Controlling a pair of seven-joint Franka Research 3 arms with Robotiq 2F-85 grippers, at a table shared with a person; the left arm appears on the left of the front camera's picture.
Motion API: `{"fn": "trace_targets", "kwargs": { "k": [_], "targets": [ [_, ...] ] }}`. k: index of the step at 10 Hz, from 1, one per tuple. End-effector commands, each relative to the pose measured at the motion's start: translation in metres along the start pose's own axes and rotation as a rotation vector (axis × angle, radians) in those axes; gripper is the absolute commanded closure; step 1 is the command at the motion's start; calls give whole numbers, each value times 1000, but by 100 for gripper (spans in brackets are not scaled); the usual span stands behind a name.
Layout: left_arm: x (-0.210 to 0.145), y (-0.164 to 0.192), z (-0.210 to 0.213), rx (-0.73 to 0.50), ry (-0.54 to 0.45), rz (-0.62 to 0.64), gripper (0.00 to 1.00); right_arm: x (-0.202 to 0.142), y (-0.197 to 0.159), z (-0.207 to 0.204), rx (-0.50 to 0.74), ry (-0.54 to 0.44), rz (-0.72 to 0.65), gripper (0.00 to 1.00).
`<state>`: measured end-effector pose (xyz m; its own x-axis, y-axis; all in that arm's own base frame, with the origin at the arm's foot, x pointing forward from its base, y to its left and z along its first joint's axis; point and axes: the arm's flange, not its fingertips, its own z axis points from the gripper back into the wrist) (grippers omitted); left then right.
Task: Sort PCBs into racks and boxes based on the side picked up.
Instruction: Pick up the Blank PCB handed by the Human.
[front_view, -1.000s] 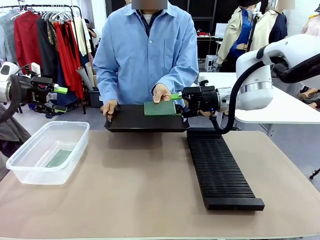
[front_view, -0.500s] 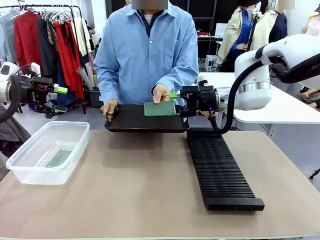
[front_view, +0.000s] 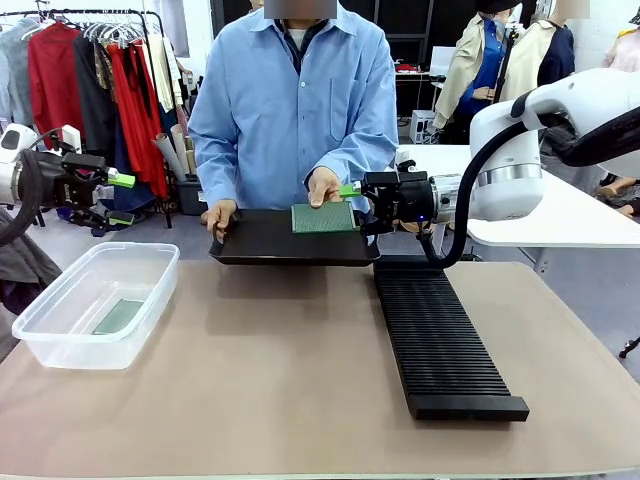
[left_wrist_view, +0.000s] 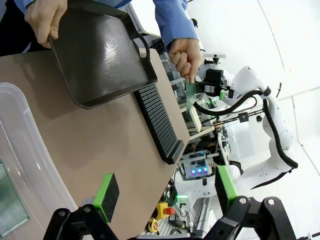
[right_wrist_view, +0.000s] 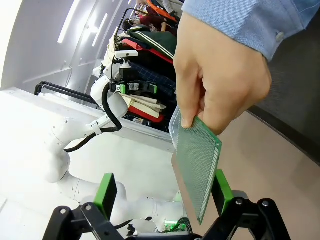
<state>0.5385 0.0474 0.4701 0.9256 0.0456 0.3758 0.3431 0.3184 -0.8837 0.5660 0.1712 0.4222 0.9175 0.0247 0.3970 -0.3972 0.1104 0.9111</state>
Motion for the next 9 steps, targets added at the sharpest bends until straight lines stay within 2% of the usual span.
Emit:
{"fn": "trace_targets", "kwargs": {
  "k": [1,5,7,9],
  "targets": [
    [1,-1,1,4,-1,5,0,6,-2,-2,31,-35,9,0],
    [1,-1,1,4,-1,5,0,16,-16,-6,91,-46,2,0],
    [1,-1,1,4,-1,5,0,19,-19,-9,84,-36,-10,8],
    [1,-1,1,4,-1,5,0,21,-21,-8,79,-34,-17,24]
  ]
}}
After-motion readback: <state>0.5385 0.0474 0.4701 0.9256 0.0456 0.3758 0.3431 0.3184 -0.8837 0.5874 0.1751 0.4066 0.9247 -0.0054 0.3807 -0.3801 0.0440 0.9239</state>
